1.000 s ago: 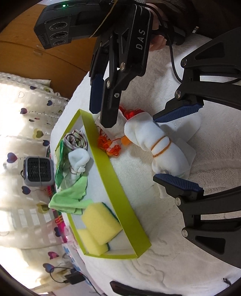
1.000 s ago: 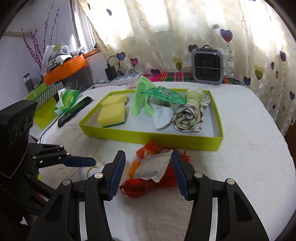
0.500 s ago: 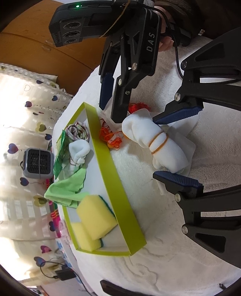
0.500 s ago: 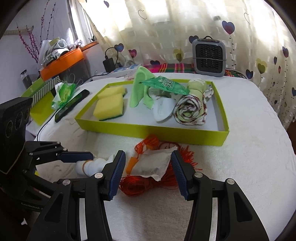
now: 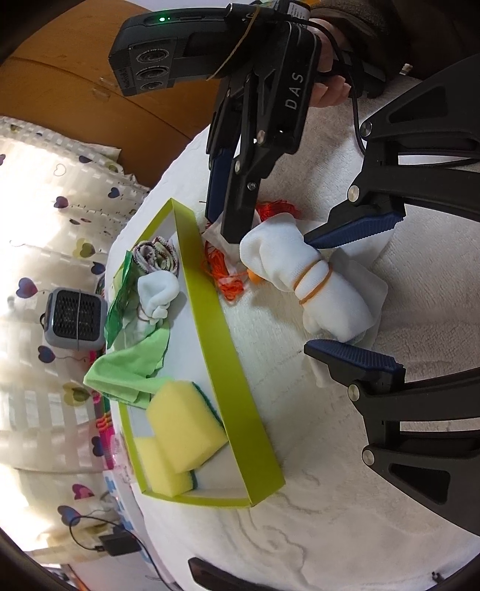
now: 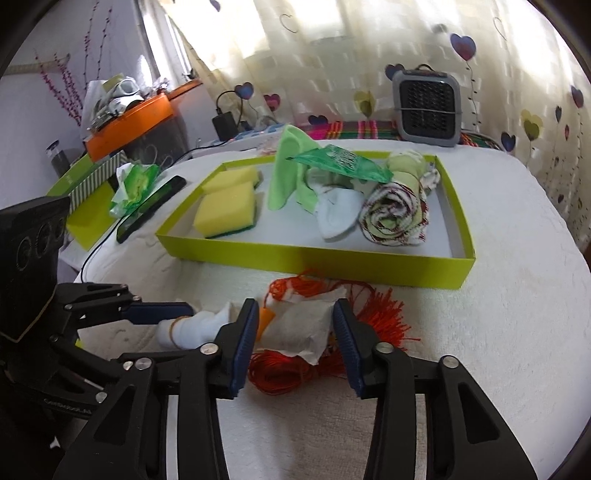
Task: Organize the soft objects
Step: 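Reach the left tool around the white banded socks while the right tool reaches the tasseled white cloth, then close the left tool on the white socks while the right tool grasps the white cloth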
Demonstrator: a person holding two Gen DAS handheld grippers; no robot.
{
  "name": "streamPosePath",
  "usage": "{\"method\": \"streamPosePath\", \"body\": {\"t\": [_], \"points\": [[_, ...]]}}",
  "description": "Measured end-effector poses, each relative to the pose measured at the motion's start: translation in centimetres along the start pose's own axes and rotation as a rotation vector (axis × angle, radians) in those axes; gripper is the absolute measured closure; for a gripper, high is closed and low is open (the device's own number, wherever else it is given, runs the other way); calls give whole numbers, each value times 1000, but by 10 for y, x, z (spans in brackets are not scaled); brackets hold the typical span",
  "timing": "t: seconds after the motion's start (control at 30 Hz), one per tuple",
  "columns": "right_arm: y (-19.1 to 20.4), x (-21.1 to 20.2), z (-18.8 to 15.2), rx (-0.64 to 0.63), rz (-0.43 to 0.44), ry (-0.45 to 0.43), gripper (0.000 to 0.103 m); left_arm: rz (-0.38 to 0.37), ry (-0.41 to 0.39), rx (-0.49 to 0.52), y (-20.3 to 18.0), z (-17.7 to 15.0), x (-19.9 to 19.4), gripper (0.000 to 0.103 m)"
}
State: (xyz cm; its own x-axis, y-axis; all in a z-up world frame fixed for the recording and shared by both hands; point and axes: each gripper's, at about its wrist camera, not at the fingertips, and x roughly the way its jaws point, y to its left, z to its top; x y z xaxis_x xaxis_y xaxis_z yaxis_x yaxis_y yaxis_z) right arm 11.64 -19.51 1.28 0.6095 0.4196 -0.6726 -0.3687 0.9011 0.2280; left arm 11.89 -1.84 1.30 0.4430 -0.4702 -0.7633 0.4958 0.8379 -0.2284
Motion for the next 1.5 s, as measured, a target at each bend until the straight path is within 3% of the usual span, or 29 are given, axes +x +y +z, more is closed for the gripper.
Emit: {"method": "streamPosePath", "body": {"t": [0.37, 0.87, 1.0, 1.17, 1.5], "points": [[-1, 5, 2, 13, 7, 22, 65, 6, 4, 5, 0, 0, 0, 52], [9, 10, 1, -71, -66, 47, 66, 18, -1, 13, -2, 1, 1, 54], [12, 11, -1, -94, -89, 45, 87, 26, -7, 23, -4, 0, 0, 57], [9, 8, -2, -74, -94, 33, 95, 22, -11, 8, -2, 0, -2, 60], [11, -10, -1, -66, -92, -35, 99, 35, -44, -16, -2, 0, -13, 61]]}}
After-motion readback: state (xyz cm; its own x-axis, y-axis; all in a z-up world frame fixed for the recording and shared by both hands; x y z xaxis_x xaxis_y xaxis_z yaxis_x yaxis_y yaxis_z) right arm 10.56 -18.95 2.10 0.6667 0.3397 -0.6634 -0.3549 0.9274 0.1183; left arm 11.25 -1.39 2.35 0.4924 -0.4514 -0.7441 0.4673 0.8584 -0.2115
